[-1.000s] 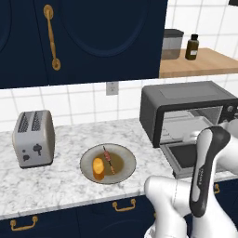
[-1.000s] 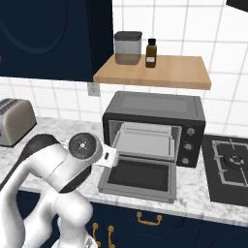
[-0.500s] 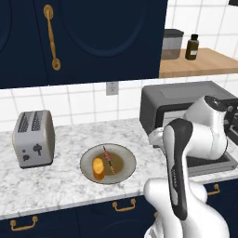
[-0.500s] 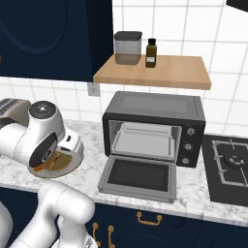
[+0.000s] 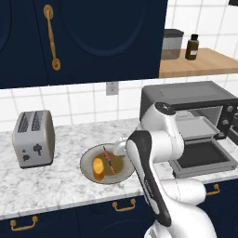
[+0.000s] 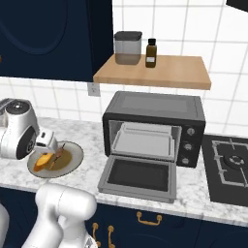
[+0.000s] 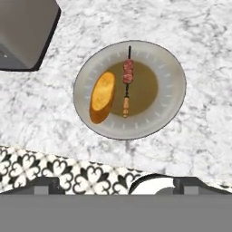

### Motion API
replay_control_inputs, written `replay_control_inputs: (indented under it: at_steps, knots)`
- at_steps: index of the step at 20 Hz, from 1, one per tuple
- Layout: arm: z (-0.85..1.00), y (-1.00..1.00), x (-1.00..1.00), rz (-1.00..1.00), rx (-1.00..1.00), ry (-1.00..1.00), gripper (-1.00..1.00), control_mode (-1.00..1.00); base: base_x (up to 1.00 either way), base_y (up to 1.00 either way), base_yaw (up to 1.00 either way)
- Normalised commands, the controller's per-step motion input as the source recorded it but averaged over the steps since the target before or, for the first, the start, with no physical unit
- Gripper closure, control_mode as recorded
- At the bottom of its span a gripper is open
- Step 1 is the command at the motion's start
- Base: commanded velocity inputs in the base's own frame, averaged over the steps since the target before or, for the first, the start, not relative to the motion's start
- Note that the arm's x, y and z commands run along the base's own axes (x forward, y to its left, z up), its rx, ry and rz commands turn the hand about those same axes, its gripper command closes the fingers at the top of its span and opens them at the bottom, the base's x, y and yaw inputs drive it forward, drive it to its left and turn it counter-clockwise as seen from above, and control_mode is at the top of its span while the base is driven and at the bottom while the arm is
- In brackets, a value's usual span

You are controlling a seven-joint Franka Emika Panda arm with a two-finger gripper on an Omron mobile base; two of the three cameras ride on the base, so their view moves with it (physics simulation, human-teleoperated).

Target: Pick up the kebab skewer and baguette bread, and place them inside the toaster oven. Close the toaster oven door and start by setting the timer.

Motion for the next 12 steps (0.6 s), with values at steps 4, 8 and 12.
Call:
replay_control_inputs:
  at_steps: [4,8,12]
  knots:
    - [-0.56,0.74,0.67,-0.03,0.0,0.13,-1.0,-1.0,0.0,0.0,0.0]
    - [-0.44,0.42,0.49,-0.16,-0.01,0.1,-1.0,-1.0,0.0,0.0,0.0]
    - [-0.43,0.24,0.52,-0.19,0.0,0.2,-1.0,-1.0,0.0,0.0,0.0]
